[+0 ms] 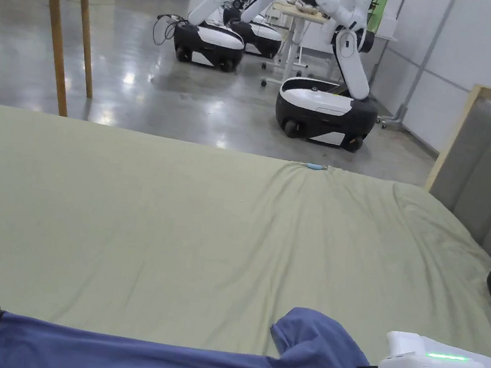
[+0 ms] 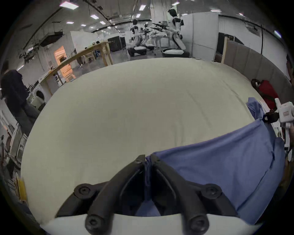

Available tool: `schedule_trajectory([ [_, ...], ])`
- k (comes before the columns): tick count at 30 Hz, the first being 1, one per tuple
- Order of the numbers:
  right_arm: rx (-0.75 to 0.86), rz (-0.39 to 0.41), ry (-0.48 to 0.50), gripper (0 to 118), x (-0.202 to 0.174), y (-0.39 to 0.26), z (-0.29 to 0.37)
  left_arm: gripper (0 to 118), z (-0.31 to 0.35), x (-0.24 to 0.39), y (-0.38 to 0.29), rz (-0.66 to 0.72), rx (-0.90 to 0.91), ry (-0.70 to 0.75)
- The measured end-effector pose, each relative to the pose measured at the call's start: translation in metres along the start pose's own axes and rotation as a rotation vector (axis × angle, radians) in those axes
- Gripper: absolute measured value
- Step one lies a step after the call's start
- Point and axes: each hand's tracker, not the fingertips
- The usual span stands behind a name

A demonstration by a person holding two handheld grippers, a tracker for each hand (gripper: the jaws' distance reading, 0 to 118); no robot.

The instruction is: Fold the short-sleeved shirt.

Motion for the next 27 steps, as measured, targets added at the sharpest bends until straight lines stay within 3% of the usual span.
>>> schedule_trajectory([
  [1,0.03,0.029,-0.036,59,-0.009,0.0,0.009,4,-0.001,-0.001,-0.001,0.003,0.001,-0.001],
  [2,0.033,0.062,0.004,38,-0.017,0.0,0.013,4,-0.001,-0.001,-0.001,0.005,0.002,-0.001],
  [3,0.027,0.083,0.027,7,-0.023,0.0,0.016,4,-0.001,-0.001,-0.001,0.007,0.002,-0.004],
  [4,0.024,0.1,0.029,3,-0.026,-0.004,0.019,4,0.0,0.0,-0.001,0.012,0.003,-0.005],
  [6,0.042,0.1,0.06,2,-0.025,-0.005,0.031,4,0.008,0.001,-0.003,0.032,0.022,-0.01],
  [11,0.265,0.015,0.14,2,0.005,-0.014,0.108,4,0.071,-0.004,-0.01,0.064,0.13,-0.026],
  [18,0.466,0.046,0.207,2,0.012,-0.113,0.245,4,0.201,-0.01,-0.082,0.069,0.269,-0.079],
  [22,0.458,0.079,0.184,2,0.001,-0.185,0.267,4,0.228,-0.007,-0.152,0.049,0.197,-0.082],
  [27,0.313,0.084,0.163,2,-0.011,-0.249,0.236,4,0.215,-0.015,-0.217,0.095,0.056,-0.069],
])
